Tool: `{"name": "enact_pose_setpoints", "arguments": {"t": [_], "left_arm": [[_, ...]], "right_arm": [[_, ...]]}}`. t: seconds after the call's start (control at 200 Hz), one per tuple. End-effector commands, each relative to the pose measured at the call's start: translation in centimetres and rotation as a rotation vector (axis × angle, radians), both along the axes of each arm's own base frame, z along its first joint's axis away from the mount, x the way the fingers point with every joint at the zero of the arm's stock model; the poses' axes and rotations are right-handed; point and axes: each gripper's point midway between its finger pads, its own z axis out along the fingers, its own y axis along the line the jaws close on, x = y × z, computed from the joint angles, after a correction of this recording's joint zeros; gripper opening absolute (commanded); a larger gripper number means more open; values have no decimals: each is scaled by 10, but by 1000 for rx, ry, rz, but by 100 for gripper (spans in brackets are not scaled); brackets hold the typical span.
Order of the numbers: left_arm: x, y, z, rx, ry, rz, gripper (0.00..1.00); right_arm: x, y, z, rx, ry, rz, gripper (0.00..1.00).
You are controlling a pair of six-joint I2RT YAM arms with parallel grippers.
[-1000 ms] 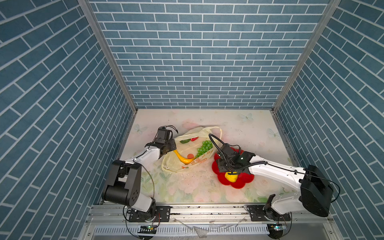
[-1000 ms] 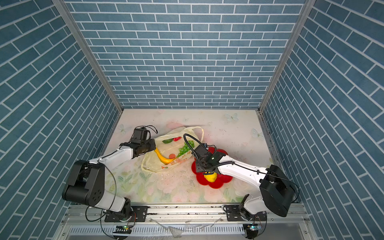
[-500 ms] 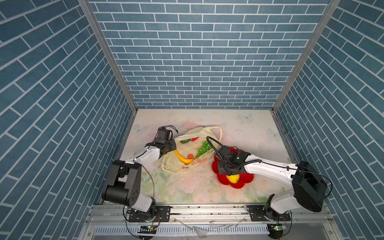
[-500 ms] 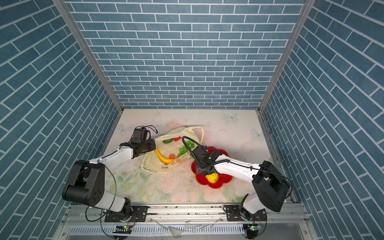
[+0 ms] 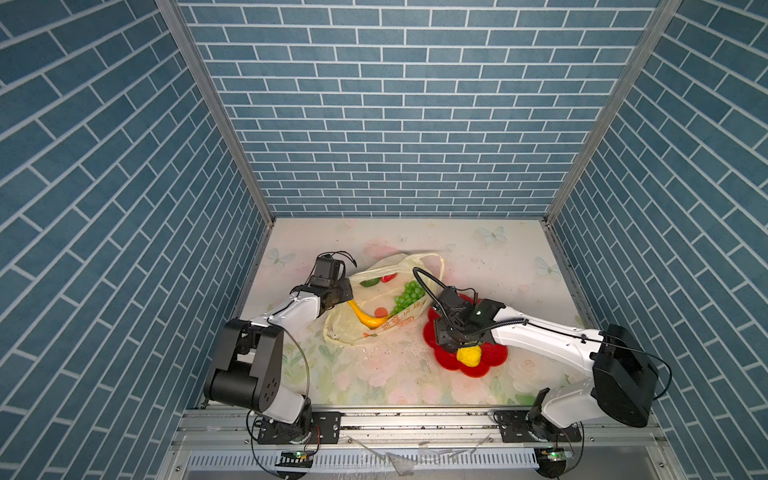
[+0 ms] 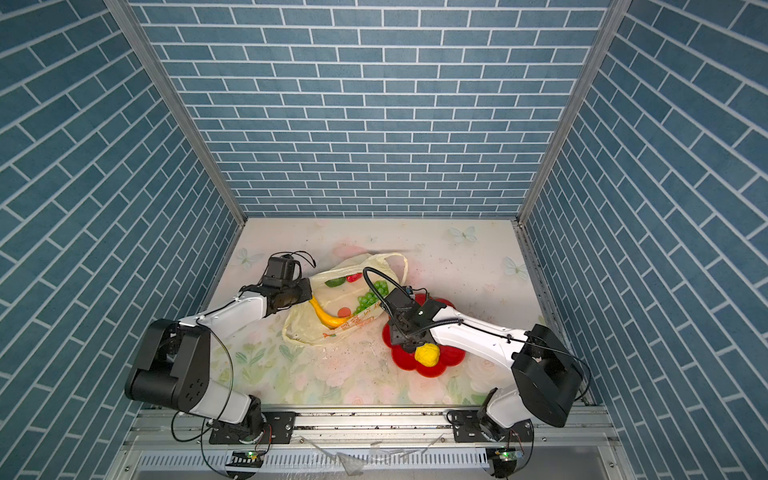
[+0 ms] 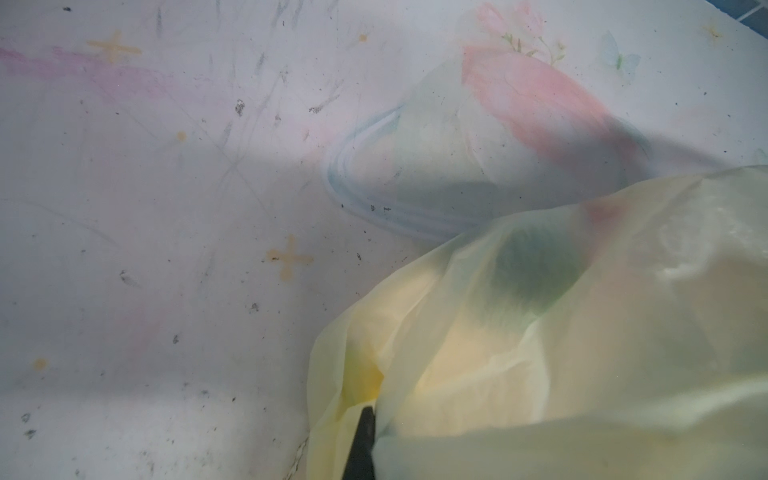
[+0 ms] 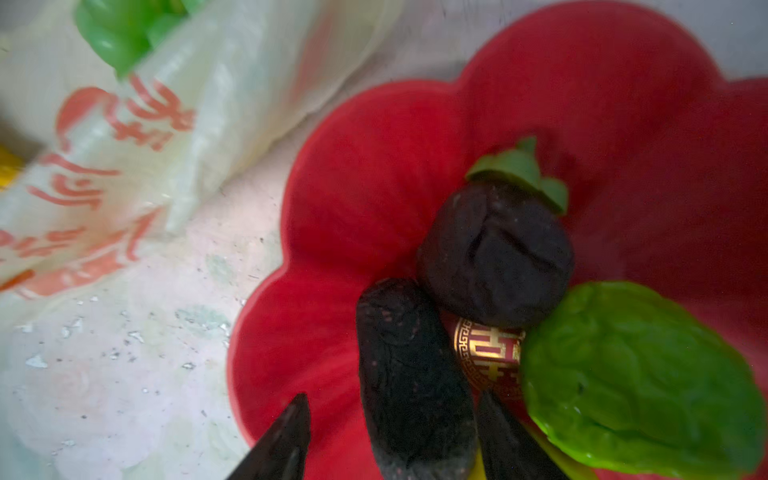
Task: Take the fake fruits out of the plastic bag
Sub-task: 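Lower the black avocado into the red plate and open the right gripper, then move the right gripper back to the bag while the left gripper lifts the bag edge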
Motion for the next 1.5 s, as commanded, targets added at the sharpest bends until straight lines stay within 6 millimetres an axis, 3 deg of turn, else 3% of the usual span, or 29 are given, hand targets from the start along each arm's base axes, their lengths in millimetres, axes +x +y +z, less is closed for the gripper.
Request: {"name": "enact_pose_setpoints", "arguments": {"t": [0.0,0.365,0.61,0.775,0.855,1.1,1.215,1.36,1.495], "left_arm": [[3,-5,1,-11,-5,-33,0],[2,-23,21,-55,-71,-72,0],[-2,-33,30,-123,-72,-47,0],[-10,-33,35,-162,-64,-7,0],[-18,-35,35,-177,-56,5,0],[-39,-40,33,-215,-34,25,0],[-47,-48,37,-221,-32,10,0],[-52,-60,38,-239,-24,-7,0],[-62,-59,30,-250,-14,7,0]], "right_arm": [[20,12,41,2,-121,74,63],[73,110,83,208,-256,244,60],[114,155,78,394,-343,107,59],[131,181,60,452,-322,77,59],[136,189,52,468,-312,62,59],[154,189,10,506,-177,-91,63],[158,190,5,536,-137,-124,66],[154,207,2,594,-66,-118,68],[149,218,0,636,-9,-126,69]]}}
